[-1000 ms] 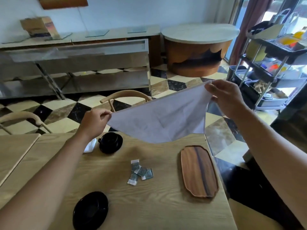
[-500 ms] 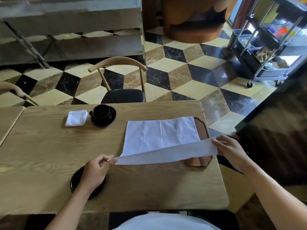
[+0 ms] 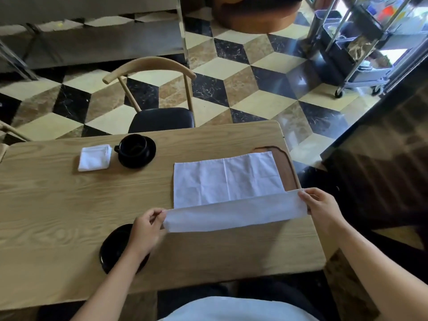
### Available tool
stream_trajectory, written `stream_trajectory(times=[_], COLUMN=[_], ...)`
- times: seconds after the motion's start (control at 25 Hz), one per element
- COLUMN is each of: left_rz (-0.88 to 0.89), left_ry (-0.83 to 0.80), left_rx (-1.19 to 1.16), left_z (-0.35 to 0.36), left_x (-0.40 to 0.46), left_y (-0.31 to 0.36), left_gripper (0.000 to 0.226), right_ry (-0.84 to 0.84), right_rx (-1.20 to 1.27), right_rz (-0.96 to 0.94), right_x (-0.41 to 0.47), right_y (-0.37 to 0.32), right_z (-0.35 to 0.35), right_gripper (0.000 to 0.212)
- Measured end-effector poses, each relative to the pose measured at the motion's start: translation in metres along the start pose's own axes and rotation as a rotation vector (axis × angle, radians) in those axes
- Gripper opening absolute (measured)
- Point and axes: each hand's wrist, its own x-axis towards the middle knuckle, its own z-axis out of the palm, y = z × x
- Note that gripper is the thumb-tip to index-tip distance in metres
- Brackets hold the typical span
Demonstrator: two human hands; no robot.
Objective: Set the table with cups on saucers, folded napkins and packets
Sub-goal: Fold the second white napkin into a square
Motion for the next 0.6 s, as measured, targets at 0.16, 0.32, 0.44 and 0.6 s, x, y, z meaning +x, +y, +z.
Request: stream_trajectory(times=[0.16,0.32,0.44,0.6], left_rz=[-0.016,-0.076,-0.121,-0.148], left_ry=[0.037,0.088,0.134,0.159], left_rx=[-0.028,-0.021,0.005,0.063], left_z=[0.002,0.014,0.025,0.040], left_x=[0.049,0.099,0.138,0.187], left_y=[0.014,0.024,0.025,0.022], left_gripper=[0.012,0.011,0.011,0.011], right_ry=[0.089,0.124,0.116,0.103], right_rx=[0.001,-0.025,-0.014,-0.092], right_rz=[-0.005,0.012,0.033,0.025], right_x=[0.030,0.076,0.115,0.158], right_y=[-0.008,-0.010,-0.013,-0.013], right_z=[0.021,0.042,0.054,0.068], right_gripper=[0.015,0.014,0.015,0.009])
